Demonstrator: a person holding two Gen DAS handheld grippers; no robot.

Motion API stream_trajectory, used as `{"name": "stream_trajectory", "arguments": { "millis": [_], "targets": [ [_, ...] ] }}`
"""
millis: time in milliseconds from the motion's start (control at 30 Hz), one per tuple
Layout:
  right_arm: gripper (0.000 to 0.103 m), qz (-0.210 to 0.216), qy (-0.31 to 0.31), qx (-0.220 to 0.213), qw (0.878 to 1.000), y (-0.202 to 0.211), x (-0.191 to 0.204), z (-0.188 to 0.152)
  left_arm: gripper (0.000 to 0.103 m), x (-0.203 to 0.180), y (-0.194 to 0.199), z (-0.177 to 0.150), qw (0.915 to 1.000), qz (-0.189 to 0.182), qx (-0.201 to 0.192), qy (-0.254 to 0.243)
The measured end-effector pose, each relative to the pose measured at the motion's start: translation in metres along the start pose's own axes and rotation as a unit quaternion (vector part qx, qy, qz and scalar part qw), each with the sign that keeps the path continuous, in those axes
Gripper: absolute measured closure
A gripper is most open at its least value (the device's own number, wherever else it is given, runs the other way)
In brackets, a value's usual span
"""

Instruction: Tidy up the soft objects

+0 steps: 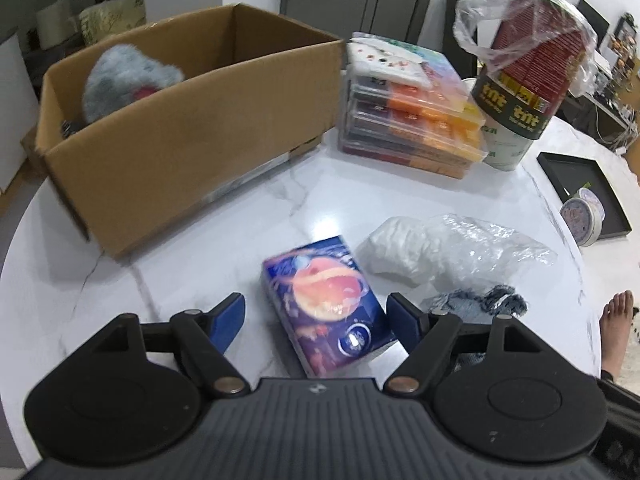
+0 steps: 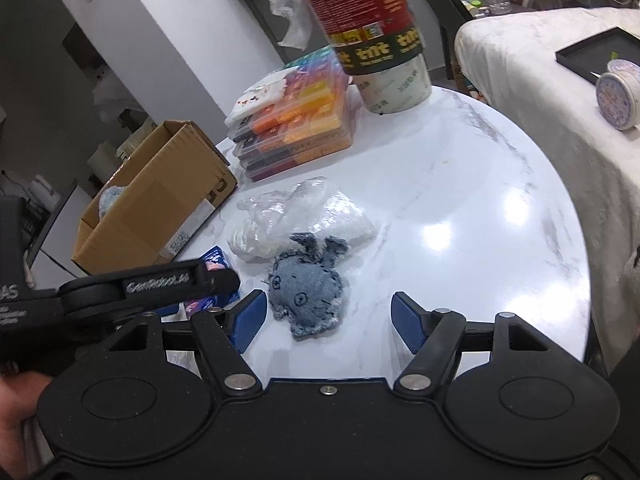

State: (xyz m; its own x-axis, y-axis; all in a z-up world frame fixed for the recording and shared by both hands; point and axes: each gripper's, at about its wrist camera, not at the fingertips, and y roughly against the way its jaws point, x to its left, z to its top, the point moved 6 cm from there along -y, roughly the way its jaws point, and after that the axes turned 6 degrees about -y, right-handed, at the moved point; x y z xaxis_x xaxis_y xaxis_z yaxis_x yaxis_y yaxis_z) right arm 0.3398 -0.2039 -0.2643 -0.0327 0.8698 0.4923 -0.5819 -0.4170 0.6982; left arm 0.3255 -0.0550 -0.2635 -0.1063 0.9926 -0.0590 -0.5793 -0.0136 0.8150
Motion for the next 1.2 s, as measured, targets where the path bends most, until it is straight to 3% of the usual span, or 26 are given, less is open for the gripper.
{"name": "stream_trajectory", "arguments": {
  "millis": [133, 300, 400, 433, 467, 600, 1200],
  "targets": [
    [0.035, -0.005, 0.017, 0.002, 1.0, -0.01, 0.006, 0.003, 0.03, 0.012, 0.004, -0.005, 1.0, -0.002, 0.001, 0.006],
    [0.041, -0.006, 0.028, 0.004, 1.0, -0.019, 0.009, 0.005, 0.051, 0.017, 0.008, -0.006, 0.9997, -0.021, -0.012, 0.009],
    [0.052, -0.005, 0.033, 0.006, 0.999, -0.023, 0.012, 0.006, 0.055, 0.016, 0.008, -0.005, 0.9995, -0.025, -0.016, 0.009],
    [0.063, -0.004, 0.033, 0.008, 0.999, -0.024, 0.013, 0.005, 0.056, 0.016, 0.008, -0.005, 0.9995, -0.025, -0.017, 0.008],
    [0.067, -0.003, 0.031, 0.011, 0.999, -0.024, 0.013, 0.005, 0.057, 0.017, 0.009, -0.005, 0.9995, -0.025, -0.017, 0.008],
    [0.074, 0.0, 0.023, 0.015, 1.0, -0.02, 0.011, 0.001, 0.057, 0.018, 0.012, -0.008, 0.9997, -0.023, -0.011, -0.001],
    [0.074, -0.009, -0.011, 0.044, 0.999, 0.008, 0.015, -0.028, 0.055, 0.032, 0.041, -0.041, 0.9984, -0.014, 0.015, -0.053]
  ]
}}
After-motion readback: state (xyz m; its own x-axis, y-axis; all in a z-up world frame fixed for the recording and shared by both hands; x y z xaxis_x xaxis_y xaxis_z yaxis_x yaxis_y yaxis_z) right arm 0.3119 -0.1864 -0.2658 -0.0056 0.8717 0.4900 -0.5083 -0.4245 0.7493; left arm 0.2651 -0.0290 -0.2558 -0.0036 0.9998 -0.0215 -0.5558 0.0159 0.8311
